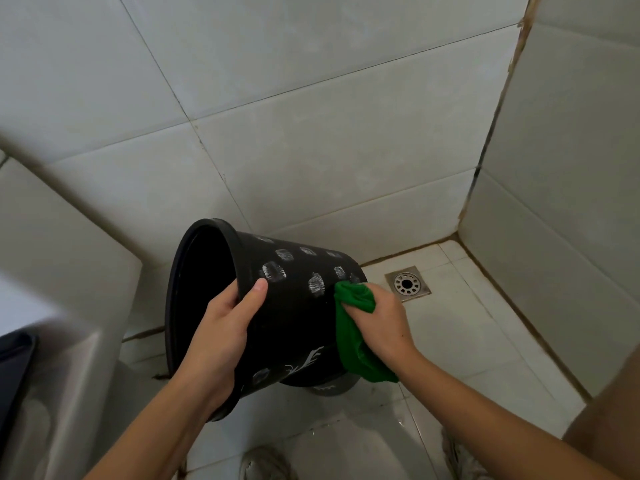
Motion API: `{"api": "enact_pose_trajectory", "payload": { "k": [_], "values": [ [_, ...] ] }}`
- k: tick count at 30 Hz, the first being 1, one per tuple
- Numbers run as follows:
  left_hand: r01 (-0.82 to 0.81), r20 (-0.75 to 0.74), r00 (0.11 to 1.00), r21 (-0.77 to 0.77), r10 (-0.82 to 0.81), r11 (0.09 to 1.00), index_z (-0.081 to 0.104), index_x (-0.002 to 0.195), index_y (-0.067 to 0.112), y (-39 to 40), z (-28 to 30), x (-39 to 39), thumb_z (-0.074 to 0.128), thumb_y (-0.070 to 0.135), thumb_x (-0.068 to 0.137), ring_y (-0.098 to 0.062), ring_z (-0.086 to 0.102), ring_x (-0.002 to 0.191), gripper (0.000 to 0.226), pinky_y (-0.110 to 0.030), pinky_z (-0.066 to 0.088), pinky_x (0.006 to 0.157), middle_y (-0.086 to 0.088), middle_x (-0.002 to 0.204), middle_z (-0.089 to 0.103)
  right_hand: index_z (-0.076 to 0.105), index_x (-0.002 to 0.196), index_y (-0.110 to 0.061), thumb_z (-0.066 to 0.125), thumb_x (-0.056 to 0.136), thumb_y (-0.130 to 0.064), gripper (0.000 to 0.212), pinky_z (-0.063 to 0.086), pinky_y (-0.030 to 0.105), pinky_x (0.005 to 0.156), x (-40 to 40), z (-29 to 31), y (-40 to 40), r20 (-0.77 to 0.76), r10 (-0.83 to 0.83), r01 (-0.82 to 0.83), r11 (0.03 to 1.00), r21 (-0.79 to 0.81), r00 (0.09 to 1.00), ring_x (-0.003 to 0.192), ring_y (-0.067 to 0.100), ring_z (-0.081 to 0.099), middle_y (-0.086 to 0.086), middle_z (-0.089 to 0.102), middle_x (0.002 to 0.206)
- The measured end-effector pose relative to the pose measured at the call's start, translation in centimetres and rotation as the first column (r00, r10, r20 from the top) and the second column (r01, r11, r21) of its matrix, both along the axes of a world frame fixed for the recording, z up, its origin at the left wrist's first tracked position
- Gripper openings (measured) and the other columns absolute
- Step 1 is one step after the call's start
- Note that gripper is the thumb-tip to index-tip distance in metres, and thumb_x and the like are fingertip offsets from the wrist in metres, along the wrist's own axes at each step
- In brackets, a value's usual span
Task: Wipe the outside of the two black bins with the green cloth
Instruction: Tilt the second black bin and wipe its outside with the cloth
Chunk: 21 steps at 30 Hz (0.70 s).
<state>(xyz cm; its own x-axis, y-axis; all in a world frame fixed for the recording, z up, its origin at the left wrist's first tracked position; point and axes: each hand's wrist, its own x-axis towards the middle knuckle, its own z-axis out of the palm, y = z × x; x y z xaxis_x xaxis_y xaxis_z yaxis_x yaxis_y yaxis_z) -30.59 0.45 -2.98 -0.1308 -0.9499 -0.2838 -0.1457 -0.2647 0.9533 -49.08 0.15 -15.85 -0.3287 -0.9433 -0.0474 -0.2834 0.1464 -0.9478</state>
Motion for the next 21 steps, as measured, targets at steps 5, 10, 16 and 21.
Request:
{"api": "enact_pose_trajectory", "payload": {
  "k": [5,10,16,21],
  "values": [
    [0.004,-0.001,1.0,0.01,-0.004,1.0,0.068,0.116,0.028,0.0,-0.1,0.1,0.05,0.032,0.095,-0.021,0.07,0.103,0.027,-0.041,0.053,0.089,0.002,0.109,0.074,0.066,0.091,-0.033,0.072,0.084,-0.032,0.009,0.057,0.034,0.077,-1.5,-1.4,-0.1,0.138,-0.003,-0.007,0.998,0.066,0.99,0.086,0.012,0.068,-0.007,0.071,0.09],
    [-0.014,-0.005,1.0,0.017,0.014,1.0,0.069,0.111,0.03,0.1,-0.1,0.1,0.052,0.032,0.094,-0.021,0.07,0.104,0.025,-0.043,0.053,0.091,0.003,0.108,0.074,0.055,0.101,-0.019,0.075,0.082,-0.027,0.029,0.055,0.028,0.069,-1.5,-2.2,0.1,0.164,-0.211,0.2,0.976,0.083,0.964,0.082,0.01,0.065,-0.007,0.065,0.087],
    [-0.015,-0.007,1.0,0.015,0.015,1.0,0.07,0.111,0.029,0.1,0.0,-0.1,0.051,0.03,0.096,-0.018,0.071,0.1,0.024,-0.038,0.054,0.085,0.003,0.107,0.075,0.064,0.092,-0.015,0.074,0.084,-0.022,0.014,0.046,0.015,0.063,-1.1,-3.2,-0.1,0.043,-0.273,0.275,0.961,-0.027,0.961,0.079,0.008,0.059,-0.001,0.064,0.089],
    [-0.03,-0.014,0.999,0.022,0.03,0.999,0.069,0.113,0.029,0.0,0.0,-0.4,0.052,0.03,0.096,-0.02,0.07,0.102,0.025,-0.041,0.053,0.088,0.002,0.108,0.075,0.058,0.119,-0.015,0.073,0.084,-0.025,0.039,0.043,0.015,0.069,0.4,-3.2,-0.4,0.012,-0.408,0.408,0.912,-0.038,0.913,0.086,0.009,0.055,-0.006,0.059,0.098]
  ]
}}
